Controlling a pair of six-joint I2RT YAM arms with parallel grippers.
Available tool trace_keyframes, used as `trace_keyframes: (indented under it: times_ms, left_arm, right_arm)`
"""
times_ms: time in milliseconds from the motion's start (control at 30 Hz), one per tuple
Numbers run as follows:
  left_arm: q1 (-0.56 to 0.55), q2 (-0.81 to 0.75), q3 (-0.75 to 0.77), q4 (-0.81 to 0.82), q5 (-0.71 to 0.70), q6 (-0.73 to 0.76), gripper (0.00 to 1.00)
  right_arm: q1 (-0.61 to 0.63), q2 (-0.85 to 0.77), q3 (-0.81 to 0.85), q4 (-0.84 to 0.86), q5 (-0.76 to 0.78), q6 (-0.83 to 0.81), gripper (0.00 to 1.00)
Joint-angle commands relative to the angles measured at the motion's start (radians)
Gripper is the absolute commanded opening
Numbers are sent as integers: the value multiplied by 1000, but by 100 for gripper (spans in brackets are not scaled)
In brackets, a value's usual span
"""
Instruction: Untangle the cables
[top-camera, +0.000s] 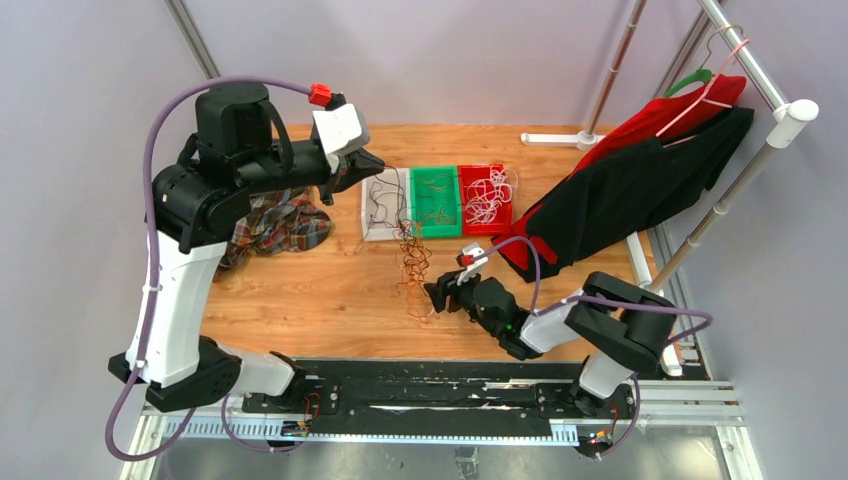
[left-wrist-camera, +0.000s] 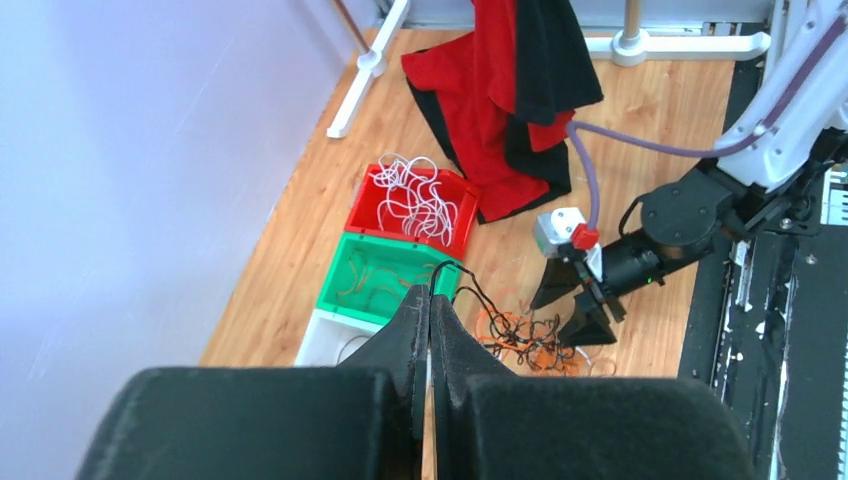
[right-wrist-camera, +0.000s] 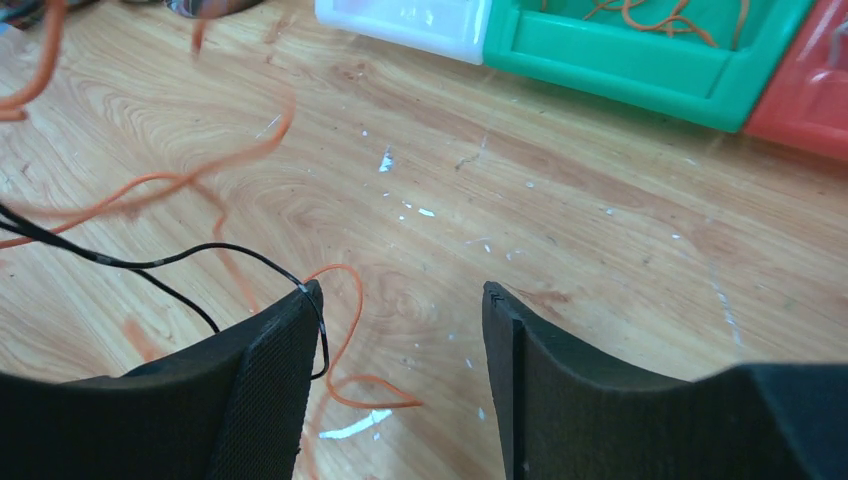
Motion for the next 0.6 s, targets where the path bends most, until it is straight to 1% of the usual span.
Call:
trace_keyframes:
  times_ms: [0, 133, 233, 333, 433, 567]
  left_arm:
    - [-1, -15, -16, 12, -51, -3, 0]
    - [-1, -30, -41, 11, -55, 4, 0]
    - [-1, -35, -47, 12, -51, 5, 0]
    - [-1, -37, -50, 12, -46, 2, 0]
    - [-1, -37, -57, 12, -42, -1, 0]
    - [-1, -39, -58, 12, -35, -3, 0]
  right_arm:
    - [14, -121, -44, -77, 76, -58, 60]
    - [14, -268, -36, -198, 83, -97, 64]
    - [15, -380, -12, -255, 25, -130, 69]
    - [26, -440, 27, -309, -53, -158, 73]
    - [42, -441, 71, -321, -110, -173, 74]
    - [55, -351, 154, -283, -159, -179, 75]
